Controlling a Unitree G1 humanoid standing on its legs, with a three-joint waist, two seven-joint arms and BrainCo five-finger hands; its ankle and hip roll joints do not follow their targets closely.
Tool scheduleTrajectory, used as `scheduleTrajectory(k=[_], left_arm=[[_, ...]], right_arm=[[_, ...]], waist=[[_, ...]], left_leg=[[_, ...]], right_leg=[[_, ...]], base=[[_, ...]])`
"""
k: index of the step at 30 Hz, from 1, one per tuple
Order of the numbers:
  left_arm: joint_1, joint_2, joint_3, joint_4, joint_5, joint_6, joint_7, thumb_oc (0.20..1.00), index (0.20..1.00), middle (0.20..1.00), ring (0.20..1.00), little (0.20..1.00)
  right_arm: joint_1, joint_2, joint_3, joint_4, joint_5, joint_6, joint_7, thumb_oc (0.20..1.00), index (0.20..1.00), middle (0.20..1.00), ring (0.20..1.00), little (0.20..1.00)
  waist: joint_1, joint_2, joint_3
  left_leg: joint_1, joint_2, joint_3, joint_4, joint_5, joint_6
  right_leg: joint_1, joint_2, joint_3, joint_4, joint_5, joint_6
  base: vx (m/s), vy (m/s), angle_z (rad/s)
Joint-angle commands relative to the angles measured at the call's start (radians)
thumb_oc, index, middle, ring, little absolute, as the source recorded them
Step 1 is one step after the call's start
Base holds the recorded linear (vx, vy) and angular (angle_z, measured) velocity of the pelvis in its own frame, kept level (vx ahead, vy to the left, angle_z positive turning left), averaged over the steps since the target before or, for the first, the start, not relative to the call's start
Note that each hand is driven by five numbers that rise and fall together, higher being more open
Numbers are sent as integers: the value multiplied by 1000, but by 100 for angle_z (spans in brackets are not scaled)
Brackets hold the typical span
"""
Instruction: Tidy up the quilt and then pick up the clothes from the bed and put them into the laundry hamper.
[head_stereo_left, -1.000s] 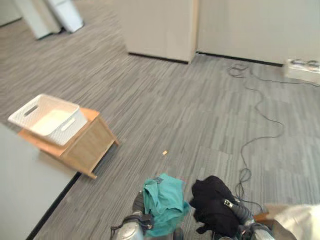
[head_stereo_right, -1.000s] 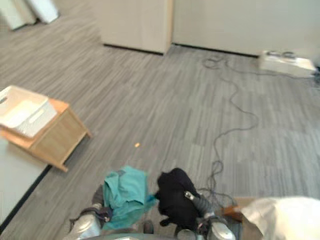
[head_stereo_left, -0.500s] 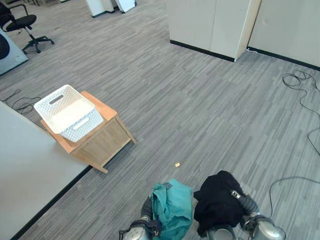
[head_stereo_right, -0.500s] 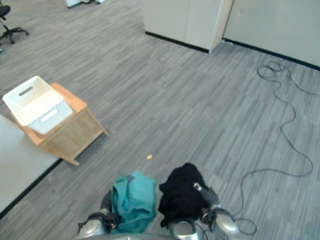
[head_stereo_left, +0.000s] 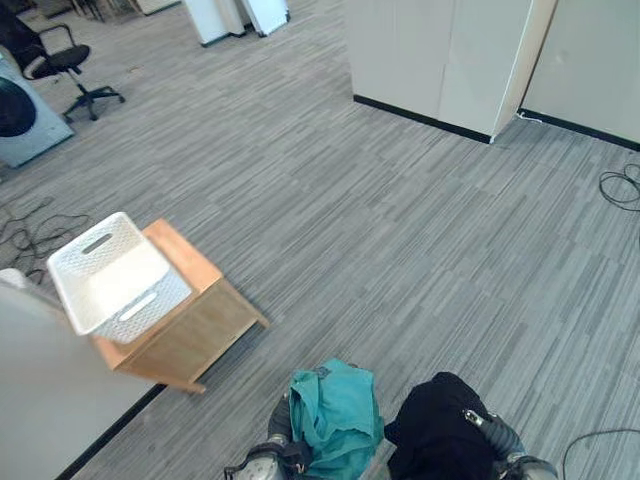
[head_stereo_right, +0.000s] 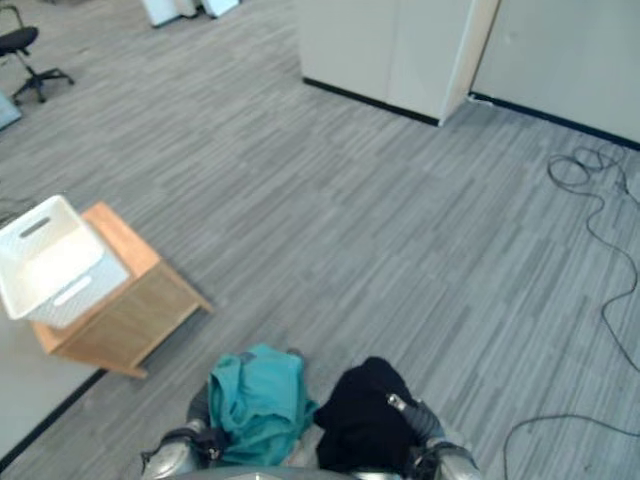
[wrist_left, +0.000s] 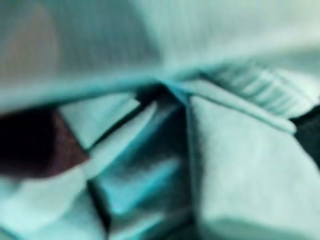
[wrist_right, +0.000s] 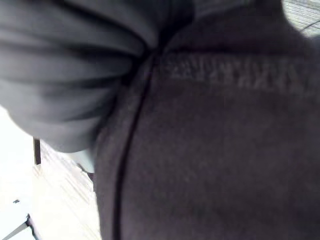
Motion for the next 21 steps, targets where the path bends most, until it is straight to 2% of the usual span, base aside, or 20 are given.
scheduleTrajectory(k=[1, 2, 3, 4, 5, 6, 8, 9, 10, 11, 12, 13, 14, 15, 16, 17, 18, 19, 20, 21], left_arm=[[-7, 86, 22, -166, -25, -7, 41, 200, 200, 200, 200, 200], [-11, 87, 24, -157, -36, 4, 55, 200, 200, 200, 200, 200], [-18, 87, 27, -133, -51, 2, 60, 200, 200, 200, 200, 200], [-21, 88, 29, -123, -56, 1, 56, 200, 200, 200, 200, 200], [-22, 86, 37, -107, -46, 1, 38, 200, 200, 200, 200, 200], [-20, 87, 39, -107, -36, 6, 29, 200, 200, 200, 200, 200], [-17, 88, 38, -106, -24, 18, 16, 200, 200, 200, 200, 200], [-16, 89, 33, -100, -14, 23, 8, 200, 200, 200, 200, 200], [-17, 88, 28, -89, -6, 12, 3, 200, 200, 200, 200, 200], [-20, 86, 18, -73, 13, -15, -11, 200, 200, 200, 200, 200], [-19, 84, 14, -70, 21, -25, -16, 200, 200, 200, 200, 200], [-10, 86, 1, -87, 43, -37, -11, 200, 200, 200, 200, 200], [-8, 86, -2, -92, 44, -41, 2, 200, 200, 200, 200, 200], [-6, 76, -5, -86, 34, -53, 27, 200, 200, 200, 200, 200], [-6, 73, -4, -86, 32, -53, 25, 200, 200, 200, 200, 200], [-3, 70, 4, -103, 23, -50, 25, 200, 200, 200, 200, 200], [-2, 71, 9, -116, 18, -39, 29, 200, 200, 200, 200, 200], [-1, 75, 13, -143, 10, -11, 36, 200, 200, 200, 200, 200], [-8, 78, 13, -162, 2, 27, 38, 200, 200, 200, 200, 200], [-11, 77, 16, -154, 1, 31, 29, 200, 200, 200, 200, 200]], right_arm=[[-9, 32, -37, -147, -1, -78, -2, 200, 200, 200, 200, 200], [-15, 47, -27, -150, -16, -62, -13, 200, 200, 200, 200, 200], [-29, 57, -8, -156, -29, -45, -22, 200, 200, 200, 200, 200], [-34, 61, 1, -161, -34, -36, -26, 200, 200, 200, 200, 200], [-41, 64, 27, -182, -34, -26, -51, 200, 200, 200, 200, 200], [-42, 63, 34, -190, -28, -28, -62, 200, 200, 200, 200, 200], [-39, 58, 37, -188, -13, -45, -74, 200, 200, 200, 200, 200], [-42, 47, 31, -186, 10, -55, -76, 200, 200, 200, 200, 200], [-44, 46, 32, -181, 17, -65, -76, 200, 200, 200, 200, 200], [-40, 48, 30, -177, 26, -87, -75, 200, 200, 200, 200, 200], [-37, 50, 27, -176, 24, -92, -71, 200, 200, 200, 200, 200], [-27, 52, 19, -173, 27, -99, -62, 200, 200, 200, 200, 200], [-25, 51, 19, -173, 28, -94, -57, 200, 200, 200, 200, 200], [-38, 60, 20, -140, 23, -103, -54, 200, 200, 200, 200, 200], [-44, 61, 20, -128, 23, -109, -49, 200, 200, 200, 200, 200], [-57, 54, 13, -118, 8, -99, -29, 200, 200, 200, 200, 200], [-62, 47, 7, -121, 3, -83, -22, 200, 200, 200, 200, 200], [-72, 32, -6, -122, 10, -61, -15, 200, 200, 200, 200, 200], [-84, 9, -25, -116, 28, -47, -6, 200, 200, 200, 200, 200], [-88, 2, -30, -112, 36, -51, -2, 200, 200, 200, 200, 200]], waist=[[38, -41, -32], [29, -24, -27], [24, -16, -16], [21, -11, -11], [10, -3, 5], [-4, 0, 13], [-30, -17, 26], [-55, -41, 35], [-64, -43, 39], [-91, -48, 39], [-100, -46, 39], [-123, -45, 29], [-128, -43, 25], [-136, -34, -3], [-139, -30, -11], [-147, -23, -28], [-148, -23, -35], [-139, -30, -35], [-110, -51, -19], [-102, -55, -14]], left_leg=[[-13, 16, -43, 59, -11, -57], [34, -3, -54, 60, -30, -35], [80, -12, -62, 57, -52, -23], [96, -12, -66, 55, -60, -18], [145, -11, -88, 57, -88, -12], [182, -14, -116, 50, -107, -12], [232, -41, -169, 46, -152, -12], [278, -59, -216, 68, -216, -21], [300, -58, -236, 76, -249, -20], [325, -63, -275, 92, -280, -12], [337, -58, -282, 101, -296, -11], [369, -42, -283, 135, -345, -18], [378, -37, -282, 141, -354, -21], [410, 8, -251, 188, -332, -59], [414, 24, -238, 206, -309, -69], [413, 62, -197, 281, -246, -93], [401, 82, -172, 339, -199, -110], [319, 108, -140, 494, -105, -144], [119, 91, -130, 672, -62, -155], [70, 87, -118, 679, -71, -153]], right_leg=[[-60, -311, -21, 381, 436, 140], [-143, -342, -10, 502, 482, 139], [-219, -350, -9, 528, 463, 125], [-241, -347, -12, 527, 452, 117], [-321, -307, -29, 465, 404, 91], [-365, -260, -40, 373, 383, 76], [-416, -211, -32, 174, 390, 71], [-438, -180, -15, -117, 410, 78], [-448, -159, 11, -199, 419, 85], [-488, -132, 76, -272, 432, 98], [-499, -124, 92, -272, 431, 100], [-520, -120, 134, -231, 431, 106], [-521, -118, 142, -223, 428, 108], [-506, -117, 134, -180, 422, 101], [-499, -116, 132, -167, 418, 98], [-476, -112, 136, -151, 403, 84], [-461, -113, 132, -153, 396, 77], [-412, -121, 123, -167, 392, 58], [-325, -138, 116, -192, 384, 31], [-301, -140, 108, -196, 375, 27]], base=[[769, 490, 20], [589, 280, 23], [598, 237, 27], [601, 57, 37], [558, -59, 42], [610, -136, 54], [696, -228, 119], [873, -291, 146], [987, -299, 144], [664, -147, 89], [829, -156, 98], [635, -117, 69], [801, -147, 115], [523, -87, 90], [684, -96, 96], [502, -60, 73], [573, -108, 97], [517, -154, 85], [445, -142, 63], [488, -66, 56]])
